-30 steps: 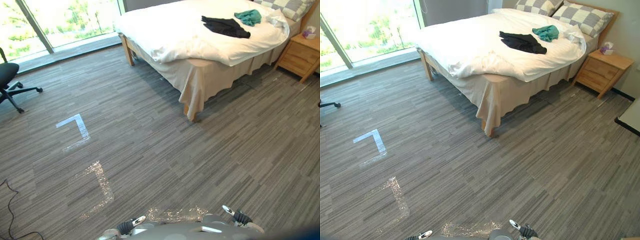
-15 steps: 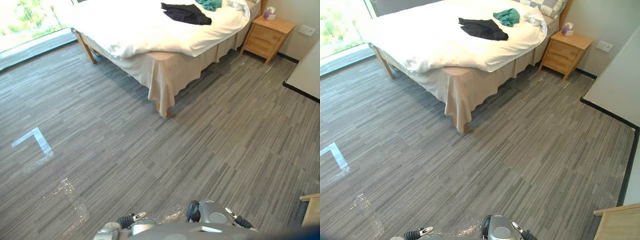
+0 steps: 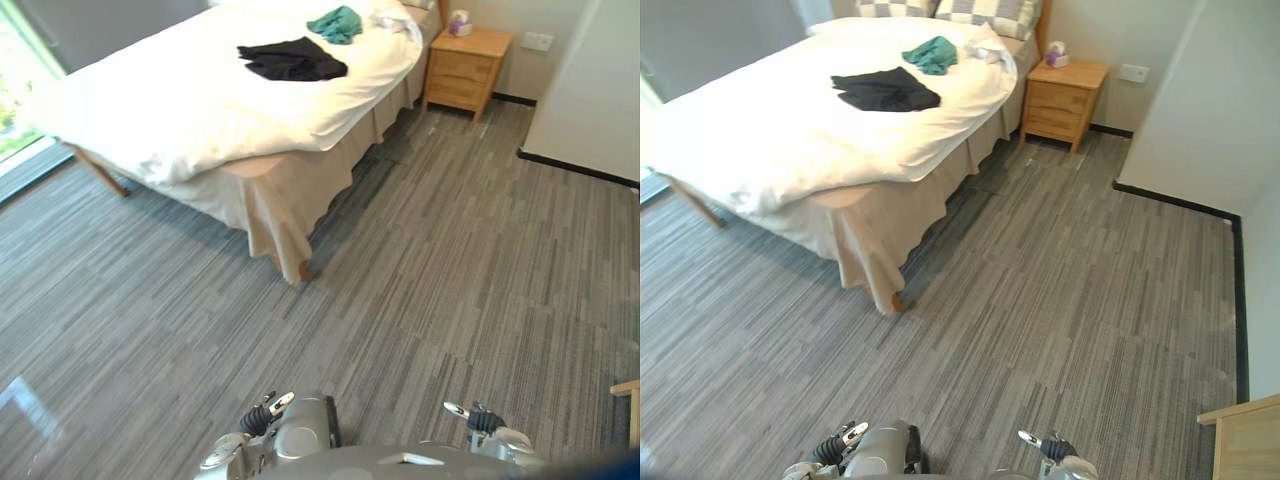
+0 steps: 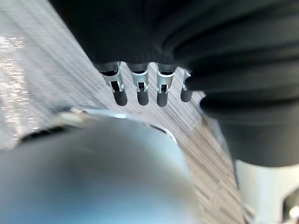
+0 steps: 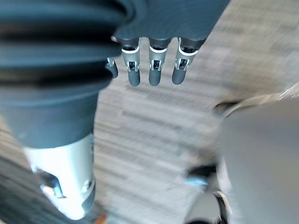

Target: Tidy the bed and pick cloth on bed and put in laundry

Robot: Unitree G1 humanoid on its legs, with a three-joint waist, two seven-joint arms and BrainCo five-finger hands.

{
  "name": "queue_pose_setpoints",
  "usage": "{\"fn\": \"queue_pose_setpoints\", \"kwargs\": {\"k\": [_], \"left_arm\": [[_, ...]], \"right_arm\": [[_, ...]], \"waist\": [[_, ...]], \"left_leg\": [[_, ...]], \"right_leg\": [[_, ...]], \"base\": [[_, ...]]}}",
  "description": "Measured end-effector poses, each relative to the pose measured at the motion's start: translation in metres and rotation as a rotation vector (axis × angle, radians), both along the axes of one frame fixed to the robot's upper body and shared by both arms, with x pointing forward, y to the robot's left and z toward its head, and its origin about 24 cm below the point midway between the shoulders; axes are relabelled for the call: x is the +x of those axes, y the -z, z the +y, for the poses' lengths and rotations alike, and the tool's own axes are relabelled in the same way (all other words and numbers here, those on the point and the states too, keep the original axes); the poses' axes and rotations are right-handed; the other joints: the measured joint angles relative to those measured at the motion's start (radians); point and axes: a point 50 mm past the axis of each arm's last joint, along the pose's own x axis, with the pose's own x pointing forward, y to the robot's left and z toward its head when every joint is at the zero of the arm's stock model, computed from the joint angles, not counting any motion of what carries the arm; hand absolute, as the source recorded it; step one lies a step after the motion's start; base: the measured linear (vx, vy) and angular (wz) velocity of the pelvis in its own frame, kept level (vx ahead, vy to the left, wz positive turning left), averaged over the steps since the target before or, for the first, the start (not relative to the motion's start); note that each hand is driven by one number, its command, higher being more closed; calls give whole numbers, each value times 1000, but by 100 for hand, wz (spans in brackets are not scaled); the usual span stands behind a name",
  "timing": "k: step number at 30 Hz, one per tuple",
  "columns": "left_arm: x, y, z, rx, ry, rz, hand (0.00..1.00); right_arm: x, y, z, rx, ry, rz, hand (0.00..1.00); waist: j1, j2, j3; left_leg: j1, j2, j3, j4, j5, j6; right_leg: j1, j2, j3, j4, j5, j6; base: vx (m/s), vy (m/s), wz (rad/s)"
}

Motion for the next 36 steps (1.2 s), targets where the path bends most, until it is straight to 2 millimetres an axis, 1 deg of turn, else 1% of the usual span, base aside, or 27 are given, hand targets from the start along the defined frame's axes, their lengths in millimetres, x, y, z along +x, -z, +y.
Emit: {"fn": "queue_pose_setpoints", "kwargs": {"k": [1, 2, 3, 4, 8, 9, 10, 11, 12, 13, 15, 17, 18, 21, 22, 23, 24, 25, 26, 27, 28, 29, 31, 32, 33, 34, 36], "left_arm": [[0, 0, 3, 14, 1, 0, 0], [4, -1, 2, 13, 4, -9, 0], [6, -2, 3, 14, 8, -12, 0], [6, -1, 4, 19, 19, -5, 0], [5, -1, 3, 23, 45, 9, 0], [3, 0, 4, 22, 44, 20, 0], [1, 0, 4, 20, 44, 32, 0], [0, 0, 4, 20, 45, 36, 0], [-2, 0, 9, 32, 46, 43, 0], [-3, 0, 11, 39, 55, 50, 0], [-6, 1, 10, 38, 82, 73, 0], [9, -2, 8, 40, 114, 51, 0], [12, -2, 6, 37, 117, 51, 0], [16, 0, -7, 0, 77, 53, 0], [17, 0, -12, -16, 62, 49, 0], [19, 0, -18, -30, 35, 41, 0], [19, 0, -19, -34, 27, 40, 0], [19, 0, -18, -39, -12, 31, 0], [17, 0, -17, -37, -56, 33, 0], [13, 2, -21, -44, -72, 47, 0], [11, 3, -30, -70, -85, 49, 0], [12, 3, -31, -73, -94, 44, 0], [9, 4, -29, -64, -118, 45, 0], [9, 4, -30, -70, -130, 43, 0], [9, 4, -32, -87, -151, 36, 0], [10, 3, -31, -86, -150, 24, 0], [13, 2, -27, -64, -125, 1, 0]], "right_arm": [[-1, 1, 9, 22, -19, -4, 0], [0, 2, 12, 28, -21, -10, 0], [1, 1, 13, 29, -24, -12, 0], [4, 1, 13, 24, -29, -17, 0], [4, 0, 12, -15, -57, -2, 0], [2, 1, 11, -26, -51, 8, 0], [1, 2, 10, -34, -39, 19, 0], [-1, 2, 10, -37, -34, 24, 0], [-2, 2, 9, -44, -28, 30, 0], [-2, 2, 8, -37, 4, 21, 0], [-1, 0, 2, -50, 32, 1, 0], [-5, -1, -2, -35, 84, -15, 0], [-7, 0, -3, -29, 96, -15, 0], [-17, 1, -5, 16, 174, -14, 0], [-18, 1, -5, 17, 183, -18, 0], [-19, 0, -6, 16, 174, -29, 0], [-19, 0, -6, 17, 170, -32, 0], [-18, 0, -2, 23, 138, -43, 0], [-17, -1, -3, 7, 104, -56, 0], [-16, -3, -7, -9, 95, -67, 0], [-10, -6, -11, -33, 76, -96, 0], [-5, -8, -12, -51, 60, -118, 0], [0, -10, -14, -75, 32, -124, 0], [0, -10, -15, -82, 28, -122, 0], [-1, -10, -18, -102, 19, -113, 0], [-5, -8, -19, -115, 10, -87, 0], [-13, -4, -17, -108, 4, -49, 0]], "waist": [[-6, -18, -8], [-2, -17, -8], [4, -17, -8], [10, -20, -9], [22, -24, -19], [23, -24, -22], [22, -30, -26], [22, -39, -27], [22, -61, -30], [17, -66, -30], [-11, -58, -36], [-30, -71, -39], [-37, -70, -39], [-55, -64, -39], [-56, -60, -40], [-56, -53, -35], [-56, -52, -36], [-53, -59, -36], [-52, -65, -37], [-53, -41, -31], [-58, -17, -39], [-58, -17, -42], [-58, -7, -53], [-58, 0, -59], [-64, 14, -62], [-64, 18, -62], [-56, 5, -59]], "left_leg": [[17, -27, 7, -34, -9, 1], [9, -32, 9, -13, -34, 15], [9, -35, 16, -1, -39, 31], [18, -51, 32, 8, -44, 53], [65, -86, 37, -4, -90, 74], [88, -91, 34, -14, -122, 73], [111, -99, 32, -27, -154, 74], [131, -108, 31, -39, -167, 71], [183, -134, 25, -71, -181, 68], [226, -144, 14, -90, -187, 66], [326, -144, -35, -138, -196, 68], [407, -130, -115, -159, -209, 83], [418, -122, -137, -158, -216, 85], [475, -80, -247, -166, -238, 59], [481, -62, -272, -162, -248, 41], [494, -29, -292, -135, -279, -1], [495, -24, -295, -126, -290, -10], [513, -7, -299, -93, -336, -42], [542, 19, -301, -67, -382, -69], [552, 42, -300, -58, -391, -81], [550, 71, -288, -39, -376, -98], [542, 86, -272, -26, -339, -101], [501, 116, -272, 27, -280, -99], [473, 130, -272, 63, -258, -100], [406, 165, -267, 164, -228, -117], [340, 198, -239, 255, -234, -131], [294, 213, -141, 259, -257, -157]], "right_leg": [[8, -19, -13, -30, 39, 16], [18, -25, -16, -48, 88, 27], [25, -31, -17, -56, 105, 38], [39, -49, -18, -56, 128, 66], [35, -83, -18, 6, 181, 94], [4, -99, -18, 101, 178, 101], [-70, -119, -16, 291, 172, 111], [-129, -142, -12, 415, 188, 126], [-246, -196, 0, 674, 241, 128], [-314, -220, -2, 821, 225, 111], [-416, -208, -27, 953, 155, 87], [-519, -178, -58, 895, 80, 88], [-539, -172, -68, 847, 68, 82], [-580, -144, -63, 445, 92, 71], [-592, -132, -39, 334, 129, 66], [-584, -112, 12, 181, 200, 63], [-580, -107, 23, 158, 215, 63], [-566, -104, 54, 93, 247, 63], [-563, -104, 49, 142, 355, 76], [-573, -94, 29, 210, 324, 64], [-601, -87, 2, 310, 239, 46], [-624, -91, -14, 384, 175, 38], [-619, -83, -55, 407, 117, 19], [-607, -78, -74, 394, 108, 12], [-558, -66, -126, 339, 108, 1], [-482, -56, -184, 259, 127, -14], [-364, -53, -262, 141, 154, -16]], "base": [[371, 181, -3], [355, 187, -4], [348, 194, -1], [275, 141, 13], [303, 124, 8], [216, 57, 6], [254, 78, 3], [228, 92, -6], [244, 92, -2], [265, 83, 10], [298, 37, 56], [355, -66, 114], [321, -142, 129], [400, -210, 115], [544, -333, 115], [366, -241, 87], [584, -401, 79], [404, -305, 49], [585, -476, 51], [473, -421, 46], [576, -500, 44], [494, -413, 40], [429, -378, 36], [416, -386, 70], [340, -333, 104], [316, -308, 117], [262, -237, 120]]}}
